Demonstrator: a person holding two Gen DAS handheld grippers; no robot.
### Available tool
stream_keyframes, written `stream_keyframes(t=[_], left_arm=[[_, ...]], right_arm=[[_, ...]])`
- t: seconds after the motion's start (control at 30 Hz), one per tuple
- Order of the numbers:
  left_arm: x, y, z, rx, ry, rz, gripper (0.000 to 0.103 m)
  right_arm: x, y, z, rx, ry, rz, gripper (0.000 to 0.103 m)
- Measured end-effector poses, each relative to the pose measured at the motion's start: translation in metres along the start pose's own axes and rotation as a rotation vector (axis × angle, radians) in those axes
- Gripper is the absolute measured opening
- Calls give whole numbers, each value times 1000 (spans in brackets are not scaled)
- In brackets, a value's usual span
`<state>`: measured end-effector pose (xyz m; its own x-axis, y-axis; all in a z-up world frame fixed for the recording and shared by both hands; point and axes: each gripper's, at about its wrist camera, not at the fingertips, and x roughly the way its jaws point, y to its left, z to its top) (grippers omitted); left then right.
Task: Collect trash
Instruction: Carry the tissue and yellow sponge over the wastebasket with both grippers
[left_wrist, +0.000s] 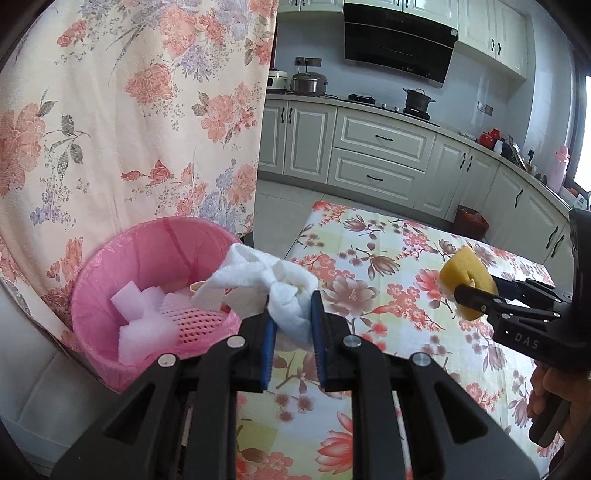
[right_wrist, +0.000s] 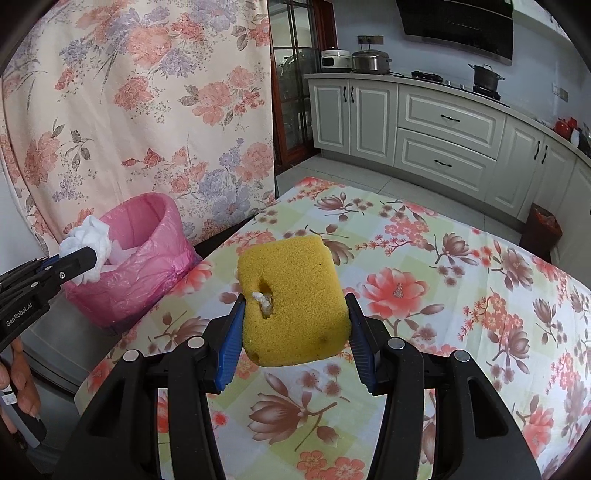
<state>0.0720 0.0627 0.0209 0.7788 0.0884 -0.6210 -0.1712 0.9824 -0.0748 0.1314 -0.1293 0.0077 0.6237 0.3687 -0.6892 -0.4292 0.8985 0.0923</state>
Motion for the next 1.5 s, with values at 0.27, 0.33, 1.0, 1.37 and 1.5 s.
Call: stream_keyframes(t=[0.27,0.33,1.0,1.37,1.5], left_arm=[[-18,25,8,-34,-38,25,17],[-22,32,9,-41,-45,30,17],[-45,119,21,-137,-87,108,18],[-38,147,31,-145,-79,76,18],[-28,158,38,-154,-66,54,19]], right_arm=[[-4,20,14,-32,-20,17,49],[-5,25,18,-37,-24,24,49],[8,93,55,-133,-38,103,49],[35,145,77,-202,-16,163,49],[50,164,87,-227,-4,182,49]])
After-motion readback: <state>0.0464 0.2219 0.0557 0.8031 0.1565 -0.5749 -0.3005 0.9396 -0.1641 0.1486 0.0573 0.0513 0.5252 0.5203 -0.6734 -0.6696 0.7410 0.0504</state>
